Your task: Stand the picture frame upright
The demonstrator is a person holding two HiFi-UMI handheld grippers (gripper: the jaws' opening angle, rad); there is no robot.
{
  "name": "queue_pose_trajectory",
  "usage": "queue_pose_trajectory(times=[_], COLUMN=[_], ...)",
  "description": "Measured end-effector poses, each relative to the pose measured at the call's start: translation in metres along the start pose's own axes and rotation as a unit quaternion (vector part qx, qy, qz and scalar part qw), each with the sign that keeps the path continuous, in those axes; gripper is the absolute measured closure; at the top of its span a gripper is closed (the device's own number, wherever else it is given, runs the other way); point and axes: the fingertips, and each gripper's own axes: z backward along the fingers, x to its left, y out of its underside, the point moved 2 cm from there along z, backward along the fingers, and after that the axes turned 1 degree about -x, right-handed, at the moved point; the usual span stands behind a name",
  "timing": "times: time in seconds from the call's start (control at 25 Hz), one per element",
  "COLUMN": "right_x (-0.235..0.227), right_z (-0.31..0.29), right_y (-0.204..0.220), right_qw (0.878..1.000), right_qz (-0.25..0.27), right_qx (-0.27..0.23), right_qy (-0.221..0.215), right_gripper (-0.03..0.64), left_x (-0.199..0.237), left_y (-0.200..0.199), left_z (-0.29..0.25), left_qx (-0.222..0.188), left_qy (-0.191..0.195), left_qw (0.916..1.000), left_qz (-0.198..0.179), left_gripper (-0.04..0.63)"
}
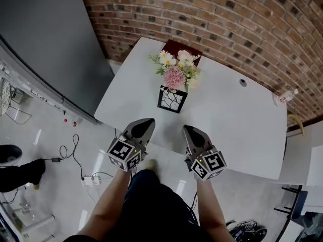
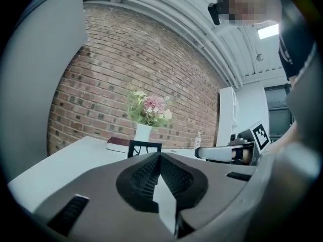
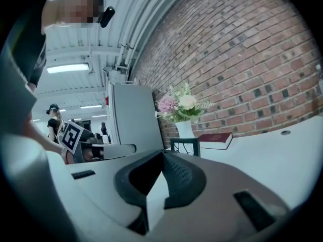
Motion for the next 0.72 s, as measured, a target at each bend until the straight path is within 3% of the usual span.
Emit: queue_pose_trajectory(times=[0.72], right_x=[0.072], right_z=[0.082], right_y=[-0.025], right_qw=[0.999], right_qz=[0.02], right_qx=[-0.023], right_qy=[-0.019], right_gripper=[0.613], left_x=[-0.076], left_y=[-0.02], left_z=[0.087], left_qx=[-0.037], left_qy=[-0.023], left_qw=[0.9989], left_qz=[0.018], left_gripper=[0.595])
